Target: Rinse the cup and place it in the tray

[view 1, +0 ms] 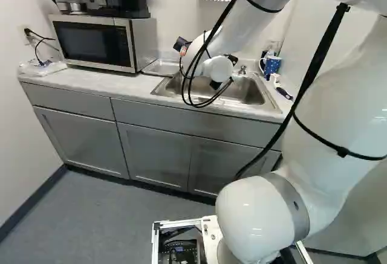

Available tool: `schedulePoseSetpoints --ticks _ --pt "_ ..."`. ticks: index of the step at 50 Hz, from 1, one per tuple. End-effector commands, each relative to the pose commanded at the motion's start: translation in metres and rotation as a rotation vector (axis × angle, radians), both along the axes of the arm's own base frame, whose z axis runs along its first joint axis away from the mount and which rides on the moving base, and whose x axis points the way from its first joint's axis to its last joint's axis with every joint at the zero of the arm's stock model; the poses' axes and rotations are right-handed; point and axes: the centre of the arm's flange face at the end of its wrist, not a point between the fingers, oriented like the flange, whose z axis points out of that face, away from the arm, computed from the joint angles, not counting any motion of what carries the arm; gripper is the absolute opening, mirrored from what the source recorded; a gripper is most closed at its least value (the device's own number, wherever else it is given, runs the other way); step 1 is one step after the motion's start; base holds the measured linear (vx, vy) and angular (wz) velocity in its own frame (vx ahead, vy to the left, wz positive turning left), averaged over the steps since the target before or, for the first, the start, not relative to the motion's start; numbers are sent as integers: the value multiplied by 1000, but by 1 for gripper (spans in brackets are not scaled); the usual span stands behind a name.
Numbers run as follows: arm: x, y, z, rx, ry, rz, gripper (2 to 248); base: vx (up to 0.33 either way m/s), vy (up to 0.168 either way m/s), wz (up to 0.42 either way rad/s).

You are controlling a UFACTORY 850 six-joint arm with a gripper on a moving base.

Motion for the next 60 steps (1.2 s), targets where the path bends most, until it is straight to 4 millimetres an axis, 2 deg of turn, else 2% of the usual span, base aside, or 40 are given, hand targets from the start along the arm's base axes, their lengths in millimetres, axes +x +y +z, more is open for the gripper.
schedulePoseSetpoints --ticks 17,60 --pt "0 0 0 -24 -3 2 123 0 0 0" --pt "0 0 0 -459 -48 35 123 0 0 0"
